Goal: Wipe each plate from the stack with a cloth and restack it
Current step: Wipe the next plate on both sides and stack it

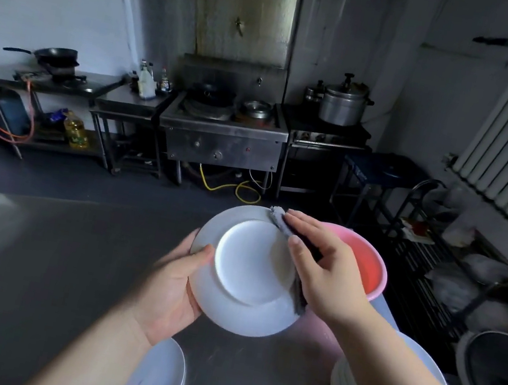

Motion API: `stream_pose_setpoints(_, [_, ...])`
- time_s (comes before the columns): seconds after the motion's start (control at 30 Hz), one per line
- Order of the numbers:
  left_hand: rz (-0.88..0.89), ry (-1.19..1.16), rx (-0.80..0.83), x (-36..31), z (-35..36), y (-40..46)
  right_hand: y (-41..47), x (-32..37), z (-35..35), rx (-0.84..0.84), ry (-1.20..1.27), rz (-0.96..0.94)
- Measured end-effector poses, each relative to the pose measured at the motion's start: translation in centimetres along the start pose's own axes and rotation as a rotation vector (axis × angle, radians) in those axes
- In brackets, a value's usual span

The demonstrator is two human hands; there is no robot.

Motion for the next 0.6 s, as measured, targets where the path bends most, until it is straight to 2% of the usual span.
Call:
stream_pose_setpoints(0.13, [0.077,-0.021,-0.075,-0.1,-0.6,0.1,-3.4,-1.2,2.3,-0.092,-0.183,-0.066])
stream_pose_setpoints(0.23, [0.098,-0.044,-0.106,0.1,-1.2,0.0,-6.8,-2.7,5.1,-0.026,-0.227,-0.029])
stream_pose_setpoints(0.33, [0.082,-0.072,-0.115,0.8,-1.3,-0.3,-4.5,-2.7,4.2,-0.033,-0.293,-0.010])
stream_pose_setpoints(0.47, [0.133,-0.148,-0.129,1.5,-0.7,-0.1,-1.2,-1.9,2.7,-0.067,-0.221,0.006])
stream_pose_setpoints(0.6, [0.156,-0.187,-0.112,2.2,-0.1,0.2,-5.3,-3.4,5.5,-0.103,-0.077,0.098])
Point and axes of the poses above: each hand's wrist, its own y-axis towards the middle knuckle, its own z-axis out of the palm, x = y × z, the point moved 8 cm from there along y, towards the middle knuckle, and after that the axes turned 14 degrees about z, right-handed, at the moved point
